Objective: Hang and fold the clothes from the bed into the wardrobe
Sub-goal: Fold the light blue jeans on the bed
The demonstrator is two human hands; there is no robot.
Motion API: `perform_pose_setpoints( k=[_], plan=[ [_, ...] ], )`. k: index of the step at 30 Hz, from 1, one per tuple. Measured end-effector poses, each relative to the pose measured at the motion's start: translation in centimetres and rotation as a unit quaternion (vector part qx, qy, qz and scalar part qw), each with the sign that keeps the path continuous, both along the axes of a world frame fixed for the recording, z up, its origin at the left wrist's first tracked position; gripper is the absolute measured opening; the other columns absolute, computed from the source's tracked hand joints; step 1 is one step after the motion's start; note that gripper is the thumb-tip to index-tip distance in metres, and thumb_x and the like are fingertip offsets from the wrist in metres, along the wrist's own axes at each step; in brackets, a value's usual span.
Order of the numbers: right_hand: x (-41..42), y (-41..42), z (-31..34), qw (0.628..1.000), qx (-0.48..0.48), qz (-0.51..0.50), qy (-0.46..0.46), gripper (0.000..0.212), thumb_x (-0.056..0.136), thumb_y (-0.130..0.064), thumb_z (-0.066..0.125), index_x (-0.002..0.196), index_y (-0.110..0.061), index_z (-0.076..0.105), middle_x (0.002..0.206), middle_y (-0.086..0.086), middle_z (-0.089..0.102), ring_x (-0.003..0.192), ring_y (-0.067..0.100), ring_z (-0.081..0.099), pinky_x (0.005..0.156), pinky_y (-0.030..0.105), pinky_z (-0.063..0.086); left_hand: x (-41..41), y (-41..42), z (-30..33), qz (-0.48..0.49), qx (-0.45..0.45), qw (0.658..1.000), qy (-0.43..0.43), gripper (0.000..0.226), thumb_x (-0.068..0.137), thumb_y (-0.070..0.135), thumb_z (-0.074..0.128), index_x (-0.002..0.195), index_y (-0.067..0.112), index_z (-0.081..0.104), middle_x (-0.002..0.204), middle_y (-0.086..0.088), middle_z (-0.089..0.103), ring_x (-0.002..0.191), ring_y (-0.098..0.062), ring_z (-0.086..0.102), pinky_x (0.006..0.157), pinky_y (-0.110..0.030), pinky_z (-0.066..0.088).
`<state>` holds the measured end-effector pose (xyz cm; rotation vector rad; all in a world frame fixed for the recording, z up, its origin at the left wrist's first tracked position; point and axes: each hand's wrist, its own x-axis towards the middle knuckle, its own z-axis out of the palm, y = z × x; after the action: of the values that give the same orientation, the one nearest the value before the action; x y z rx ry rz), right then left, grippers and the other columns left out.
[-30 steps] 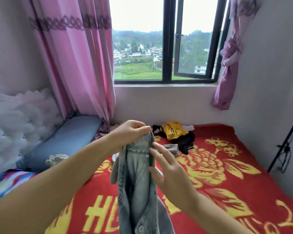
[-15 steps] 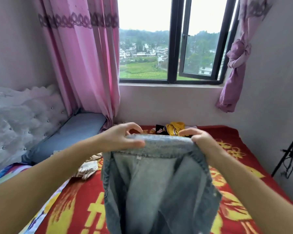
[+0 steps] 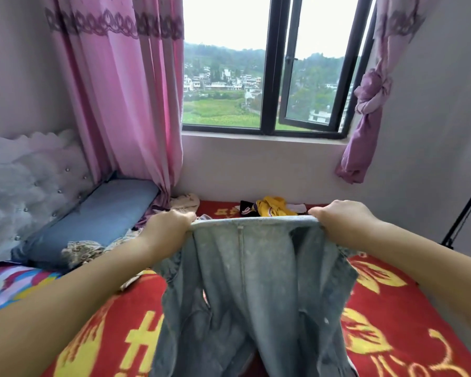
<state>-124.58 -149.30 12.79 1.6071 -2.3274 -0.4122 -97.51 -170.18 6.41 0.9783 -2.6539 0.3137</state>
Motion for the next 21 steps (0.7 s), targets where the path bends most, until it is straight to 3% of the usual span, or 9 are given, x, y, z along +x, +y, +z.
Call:
perform_pose_setpoints(
  k=[3,5,6,9,10,12,14,18,21],
  plan=[
    [-1.3,-0.7,0.0,0.984,0.024,-0.076,-0.156,0.028,0.083,-0.008,0.043,0.104,-0.017,0.059,0.089,0.003,0.062,0.076,0.022,0.059,0.055,0.030,0.044,-1.5,0.1,1.6,0.006,0.225,0.970,0.095,0.022,0.085,0.009,0.051,0.090,0.021,0.069,0.083,-0.004,0.069,0.079,-0.026,0.063,0.059,-0.025,0.047],
    [-1.3,-1.1,0.2,0.937,0.014,-0.096,-0.336,0.041,0.082,0.001,0.038,0.108,-0.018,0.063,0.094,0.008,0.067,0.073,0.020,0.058,0.058,0.028,0.046,-2.7,1.0,2.5,0.048,0.438,0.876,0.198,0.030,0.087,0.000,0.042,0.079,0.014,0.067,0.063,-0.003,0.059,0.055,-0.020,0.053,0.043,-0.018,0.039],
    [-1.2,-1.2,0.0,0.885,-0.035,-0.105,-0.453,0.044,0.084,0.006,0.036,0.109,-0.017,0.064,0.095,0.012,0.068,0.072,0.022,0.059,0.062,0.030,0.048,-3.1,1.6,2.8,0.067,0.521,0.815,0.246,0.031,0.089,-0.002,0.039,0.079,0.011,0.064,0.057,-0.003,0.054,0.044,-0.016,0.048,0.041,-0.015,0.037],
    [-1.3,-1.1,0.0,0.629,-0.219,-0.104,-0.738,0.039,0.090,0.013,0.036,0.112,-0.006,0.062,0.083,0.014,0.066,0.066,0.023,0.062,0.066,0.034,0.053,-3.9,2.6,4.2,0.035,0.650,0.670,0.356,0.024,0.094,-0.002,0.040,0.087,0.009,0.061,0.062,-0.005,0.057,0.041,-0.010,0.054,0.042,-0.021,0.048],
    [-1.3,-1.0,0.4,0.570,-0.244,-0.080,-0.780,0.034,0.092,0.011,0.040,0.109,-0.008,0.063,0.080,0.010,0.068,0.063,0.020,0.065,0.060,0.031,0.056,-3.9,2.6,4.9,0.013,0.675,0.632,0.381,0.023,0.095,-0.001,0.040,0.090,0.008,0.060,0.064,-0.005,0.061,0.045,-0.010,0.059,0.045,-0.024,0.053],
    [-1.5,-0.4,1.3,0.522,-0.247,-0.021,-0.816,0.022,0.089,0.001,0.055,0.105,-0.012,0.064,0.083,0.006,0.073,0.069,0.016,0.070,0.059,0.029,0.057,-3.5,2.3,6.4,-0.042,0.706,0.569,0.419,0.018,0.095,-0.002,0.043,0.094,0.006,0.059,0.070,-0.007,0.067,0.058,-0.012,0.067,0.057,-0.028,0.059],
    [-1.8,0.2,2.1,0.566,-0.220,0.036,-0.794,0.031,0.078,-0.007,0.067,0.108,-0.011,0.064,0.097,0.007,0.073,0.086,0.017,0.070,0.073,0.031,0.057,-2.8,1.8,7.7,-0.109,0.696,0.575,0.415,0.018,0.085,-0.004,0.058,0.101,0.004,0.057,0.088,-0.011,0.067,0.076,-0.015,0.068,0.073,-0.026,0.059],
    [-1.2,0.0,3.2,0.823,-0.289,0.111,-0.476,0.025,0.080,0.002,0.070,0.104,-0.004,0.065,0.096,0.014,0.070,0.088,0.025,0.064,0.086,0.042,0.052,-1.7,1.7,8.7,-0.087,0.453,0.827,0.321,0.038,0.069,0.007,0.074,0.103,0.003,0.059,0.102,-0.015,0.070,0.095,-0.025,0.068,0.086,-0.036,0.056],
    [-0.5,-0.3,4.0,0.865,-0.363,0.127,-0.322,0.014,0.080,-0.008,0.071,0.075,-0.019,0.063,0.068,-0.001,0.062,0.067,0.017,0.054,0.067,0.033,0.043,-1.2,1.7,9.3,-0.064,0.319,0.882,0.341,0.005,0.087,0.010,0.065,0.090,0.006,0.065,0.082,-0.014,0.072,0.081,-0.031,0.069,0.075,-0.040,0.055]
  ],
)
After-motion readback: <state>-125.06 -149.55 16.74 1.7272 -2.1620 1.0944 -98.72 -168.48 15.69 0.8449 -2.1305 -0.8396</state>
